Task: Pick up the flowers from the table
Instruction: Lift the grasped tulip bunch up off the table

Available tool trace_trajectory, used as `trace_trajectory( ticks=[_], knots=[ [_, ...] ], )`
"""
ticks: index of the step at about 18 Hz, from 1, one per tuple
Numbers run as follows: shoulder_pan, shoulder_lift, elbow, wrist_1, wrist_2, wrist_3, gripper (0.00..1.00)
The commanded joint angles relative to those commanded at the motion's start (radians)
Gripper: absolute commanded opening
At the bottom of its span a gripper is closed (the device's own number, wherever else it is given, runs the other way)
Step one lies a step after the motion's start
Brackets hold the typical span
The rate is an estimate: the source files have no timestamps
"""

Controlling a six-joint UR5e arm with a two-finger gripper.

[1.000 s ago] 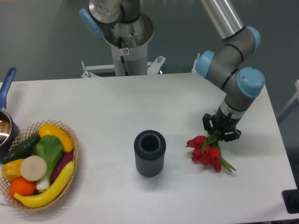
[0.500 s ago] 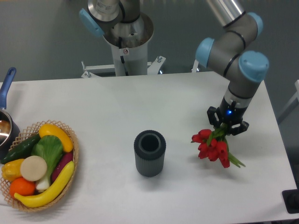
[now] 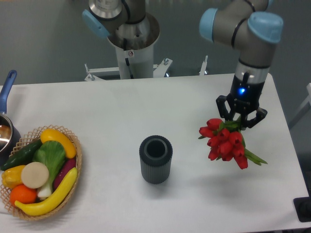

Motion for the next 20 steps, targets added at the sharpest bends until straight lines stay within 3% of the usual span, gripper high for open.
trace_trajectory(
  ticks=[4, 7, 20],
  knots=[
    [0.003, 0.026, 0.02, 0.0, -0.212, -0.12, 0.34],
    [0.005, 0.052, 0.026, 0.0, -0.298, -0.175, 0.34],
    [0.032, 0.078, -0.012, 0.006, -0.34, -0.18, 0.34]
  ],
)
